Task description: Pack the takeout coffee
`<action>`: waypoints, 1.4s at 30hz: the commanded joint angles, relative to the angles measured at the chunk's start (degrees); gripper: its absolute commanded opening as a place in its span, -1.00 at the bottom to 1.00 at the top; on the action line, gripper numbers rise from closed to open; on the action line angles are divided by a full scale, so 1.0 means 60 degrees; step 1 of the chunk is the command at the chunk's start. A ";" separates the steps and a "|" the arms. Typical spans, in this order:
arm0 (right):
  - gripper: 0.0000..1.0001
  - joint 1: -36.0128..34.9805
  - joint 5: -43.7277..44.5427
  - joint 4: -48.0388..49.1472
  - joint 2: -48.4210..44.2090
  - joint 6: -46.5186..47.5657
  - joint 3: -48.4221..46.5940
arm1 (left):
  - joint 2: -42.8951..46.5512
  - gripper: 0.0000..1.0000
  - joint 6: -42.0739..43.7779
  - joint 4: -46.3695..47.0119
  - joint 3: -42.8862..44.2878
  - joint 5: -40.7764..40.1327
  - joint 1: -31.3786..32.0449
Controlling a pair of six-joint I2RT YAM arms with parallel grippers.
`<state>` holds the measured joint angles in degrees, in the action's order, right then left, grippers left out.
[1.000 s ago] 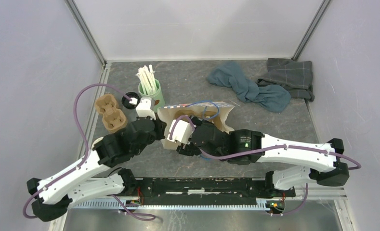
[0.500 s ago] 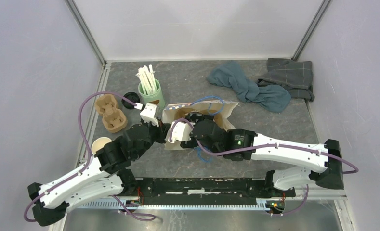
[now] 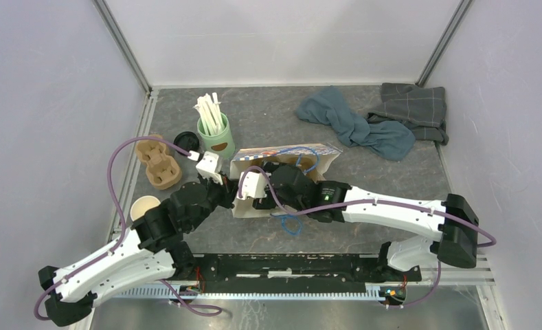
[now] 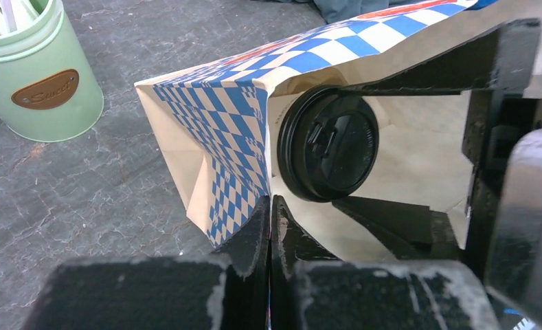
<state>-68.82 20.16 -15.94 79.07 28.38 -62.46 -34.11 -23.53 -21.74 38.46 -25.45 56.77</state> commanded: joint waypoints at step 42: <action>0.36 0.0865 -0.0417 0.1337 0.1879 -0.0172 -0.0308 | -0.0654 -0.96 -0.1667 -0.1026 0.1425 0.0329 0.0041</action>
<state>-64.01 15.68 -4.51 88.33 28.56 -59.94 -37.28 -28.95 -26.74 42.65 -25.15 56.75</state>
